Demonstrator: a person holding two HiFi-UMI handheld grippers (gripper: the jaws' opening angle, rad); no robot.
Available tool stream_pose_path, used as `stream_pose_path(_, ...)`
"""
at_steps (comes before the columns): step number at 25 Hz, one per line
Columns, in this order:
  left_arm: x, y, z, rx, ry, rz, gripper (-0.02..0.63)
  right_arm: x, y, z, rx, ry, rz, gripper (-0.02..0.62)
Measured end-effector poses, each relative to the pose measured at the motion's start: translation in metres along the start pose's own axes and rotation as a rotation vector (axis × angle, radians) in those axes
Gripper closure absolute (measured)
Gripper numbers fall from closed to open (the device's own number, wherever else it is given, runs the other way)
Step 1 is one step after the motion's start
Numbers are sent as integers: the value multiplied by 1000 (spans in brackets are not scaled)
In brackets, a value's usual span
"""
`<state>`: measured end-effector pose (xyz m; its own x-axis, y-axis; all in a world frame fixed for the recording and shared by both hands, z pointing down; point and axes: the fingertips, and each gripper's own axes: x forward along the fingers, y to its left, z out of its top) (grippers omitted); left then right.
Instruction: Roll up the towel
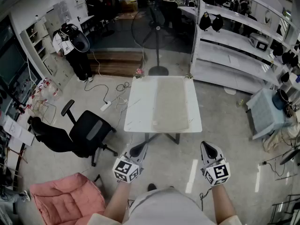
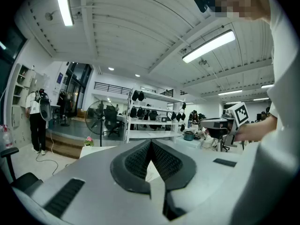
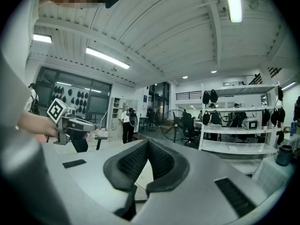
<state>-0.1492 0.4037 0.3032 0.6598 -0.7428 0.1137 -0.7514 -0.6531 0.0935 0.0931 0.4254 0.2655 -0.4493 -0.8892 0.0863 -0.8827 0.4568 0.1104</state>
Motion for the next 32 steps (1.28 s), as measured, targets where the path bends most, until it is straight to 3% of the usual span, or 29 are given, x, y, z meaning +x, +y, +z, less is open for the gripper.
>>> stream_pose_path(26, 1, -18, -7, -10, 9, 11, 591, -7, -4, -8, 23, 9, 17, 583)
stream_pose_path(32, 0, -26, -7, -32, -8, 26, 555, -14, -8, -10, 26, 9, 36, 537)
